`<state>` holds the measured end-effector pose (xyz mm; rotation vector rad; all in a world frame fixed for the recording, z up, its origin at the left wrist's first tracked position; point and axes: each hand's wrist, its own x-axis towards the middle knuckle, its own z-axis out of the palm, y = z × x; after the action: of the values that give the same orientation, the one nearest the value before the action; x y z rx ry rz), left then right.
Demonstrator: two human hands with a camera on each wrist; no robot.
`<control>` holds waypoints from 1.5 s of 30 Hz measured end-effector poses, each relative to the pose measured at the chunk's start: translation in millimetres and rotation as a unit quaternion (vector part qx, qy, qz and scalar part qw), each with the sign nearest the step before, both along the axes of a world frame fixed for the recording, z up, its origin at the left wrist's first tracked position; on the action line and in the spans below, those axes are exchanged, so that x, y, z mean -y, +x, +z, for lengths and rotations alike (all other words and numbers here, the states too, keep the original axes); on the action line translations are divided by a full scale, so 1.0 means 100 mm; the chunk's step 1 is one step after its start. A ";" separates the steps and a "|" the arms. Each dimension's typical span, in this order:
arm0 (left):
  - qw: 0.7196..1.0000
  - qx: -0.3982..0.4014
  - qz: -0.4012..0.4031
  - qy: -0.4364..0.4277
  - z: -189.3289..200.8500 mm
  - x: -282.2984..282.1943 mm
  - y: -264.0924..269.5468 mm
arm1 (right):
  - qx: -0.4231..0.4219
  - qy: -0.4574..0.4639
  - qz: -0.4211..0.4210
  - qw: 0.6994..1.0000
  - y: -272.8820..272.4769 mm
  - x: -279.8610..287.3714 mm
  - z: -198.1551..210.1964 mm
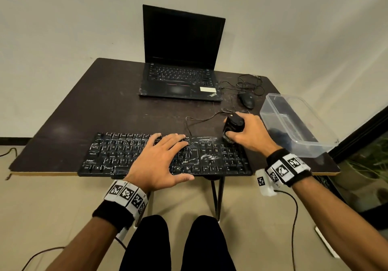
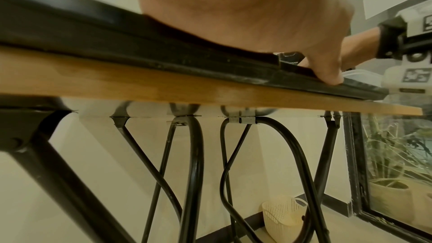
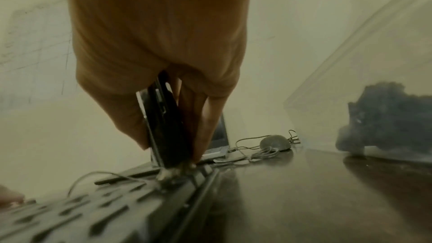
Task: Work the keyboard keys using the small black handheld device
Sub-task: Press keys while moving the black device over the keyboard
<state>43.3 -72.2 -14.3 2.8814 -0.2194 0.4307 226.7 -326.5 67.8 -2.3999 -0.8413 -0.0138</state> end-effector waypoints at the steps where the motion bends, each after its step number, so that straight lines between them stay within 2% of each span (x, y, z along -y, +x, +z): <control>1: 1.000 0.000 -0.002 0.001 0.00 0.00 0.00 | -0.005 0.005 -0.006 1.000 0.02 0.00 0.01; 5: 1.000 -0.008 -0.003 -0.004 0.00 -0.02 0.02 | -0.021 -0.018 0.063 0.998 -0.08 -0.06 -0.01; 9: 1.000 -0.014 -0.001 -0.001 -0.01 -0.02 0.00 | 0.005 -0.028 0.011 1.000 0.06 -0.11 0.06; 13: 1.000 -0.015 0.000 -0.023 0.02 -0.03 0.01 | -0.030 -0.038 0.099 0.994 -0.07 -0.18 0.06; 17: 0.999 -0.029 0.000 -0.016 0.03 -0.02 0.00 | -0.014 -0.032 0.033 0.999 0.06 -0.18 0.13; 20: 0.999 -0.035 0.004 -0.042 0.06 -0.04 0.02 | -0.029 -0.044 0.113 0.992 -0.06 -0.18 0.08; 24: 0.998 -0.049 0.001 -0.043 0.12 -0.03 0.04 | -0.001 -0.056 0.053 0.997 0.05 -0.15 0.14; 28: 0.998 -0.051 0.001 -0.040 0.16 -0.02 0.05 | -0.029 -0.051 0.112 0.992 -0.01 -0.12 0.13; 32: 0.998 -0.038 0.005 -0.053 0.13 0.01 0.06 | -0.025 -0.036 0.060 0.997 0.06 -0.09 0.16; 36: 0.997 -0.041 0.009 -0.068 0.13 0.01 0.05 | -0.038 -0.048 0.138 0.989 -0.08 -0.16 0.12; 40: 0.997 -0.041 0.011 -0.071 0.14 0.04 0.04 | -0.016 -0.039 0.092 0.995 0.04 -0.17 0.15; 45: 0.996 -0.055 0.014 -0.063 0.16 0.05 0.03 | -0.032 -0.052 0.151 0.987 -0.06 -0.25 0.12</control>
<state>46.8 -76.8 1.4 2.7769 -0.1276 0.2799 221.1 -301.6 79.8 -2.3290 -1.1908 0.2296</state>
